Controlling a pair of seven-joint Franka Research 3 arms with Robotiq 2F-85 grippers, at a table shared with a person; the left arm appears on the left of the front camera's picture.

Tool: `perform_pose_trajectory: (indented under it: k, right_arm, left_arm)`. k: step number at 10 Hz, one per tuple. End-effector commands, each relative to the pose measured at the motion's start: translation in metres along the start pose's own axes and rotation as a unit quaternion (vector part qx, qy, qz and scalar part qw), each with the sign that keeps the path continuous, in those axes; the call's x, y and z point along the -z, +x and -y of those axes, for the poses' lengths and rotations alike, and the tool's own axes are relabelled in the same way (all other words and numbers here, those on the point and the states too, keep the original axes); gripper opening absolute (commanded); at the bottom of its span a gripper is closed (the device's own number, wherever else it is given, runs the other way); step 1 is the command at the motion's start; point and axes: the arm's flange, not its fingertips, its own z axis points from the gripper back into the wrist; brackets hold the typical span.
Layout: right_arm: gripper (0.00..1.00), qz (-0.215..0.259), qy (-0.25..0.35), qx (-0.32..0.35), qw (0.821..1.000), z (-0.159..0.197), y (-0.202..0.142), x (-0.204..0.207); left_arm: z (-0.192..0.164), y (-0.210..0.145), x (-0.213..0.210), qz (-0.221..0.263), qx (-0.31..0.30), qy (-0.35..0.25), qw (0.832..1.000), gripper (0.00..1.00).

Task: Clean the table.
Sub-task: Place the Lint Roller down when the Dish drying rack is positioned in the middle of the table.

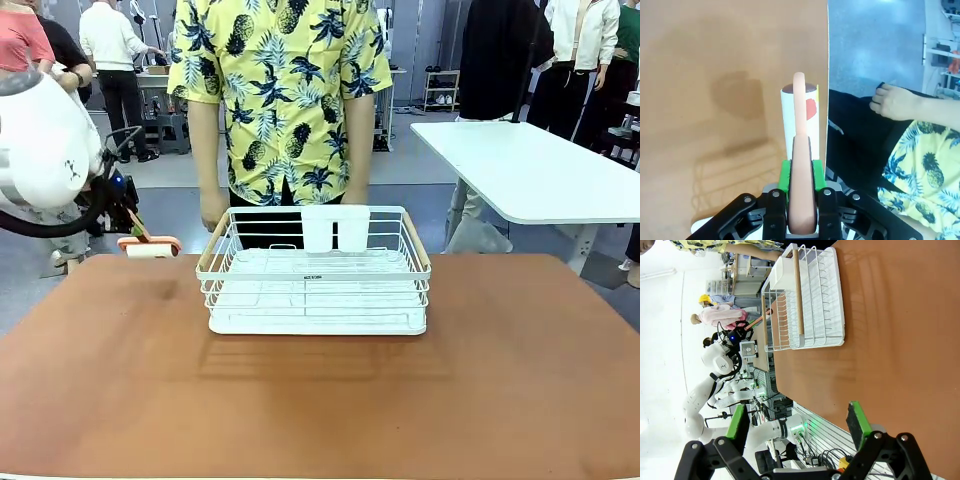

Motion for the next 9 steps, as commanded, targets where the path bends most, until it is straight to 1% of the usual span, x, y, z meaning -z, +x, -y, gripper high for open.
perform_pose_trajectory:
  k: [1, 2, 3, 5, 6, 7, 8, 9]
  right_arm:
    - [1.00, 0.000, 0.003, -0.003, 1.000, -0.002, 0.000, -0.001]
    - [1.00, 0.000, 0.003, -0.003, 1.000, -0.002, 0.000, -0.001]
    - [1.00, 0.000, 0.003, -0.003, 1.000, -0.002, 0.000, -0.001]
    - [1.00, 0.000, 0.003, -0.003, 1.000, -0.002, 0.000, -0.001]
    - [1.00, 0.000, 0.003, -0.003, 1.000, -0.002, 0.000, -0.001]
    - [1.00, 0.000, 0.003, -0.003, 1.000, -0.002, 0.000, -0.001]
    - [1.00, 0.000, 0.003, -0.003, 1.000, -0.002, 0.000, -0.001]
    - [1.00, 0.000, 0.003, -0.003, 1.000, -0.002, 0.000, -0.001]
  left_arm:
    - [-0.017, 0.004, 0.018, 0.000, -0.004, -0.026, 1.000, 0.21]
    - [-0.024, 0.005, 0.025, 0.002, -0.005, -0.028, 1.000, 0.21]
    - [-0.032, 0.005, 0.032, -0.002, 0.002, -0.017, 1.000, 0.21]
    - [-0.043, 0.006, 0.034, -0.003, 0.008, -0.020, 1.000, 0.21]
    - [-0.048, 0.006, 0.036, -0.005, 0.009, -0.007, 1.000, 0.21]
    - [-0.050, 0.006, 0.035, -0.002, 0.009, -0.007, 1.000, 0.27]
    - [-0.052, 0.004, 0.032, 0.003, 0.015, -0.010, 1.000, 0.67]
    - [-0.053, 0.002, 0.030, 0.003, 0.021, -0.010, 1.000, 0.74]
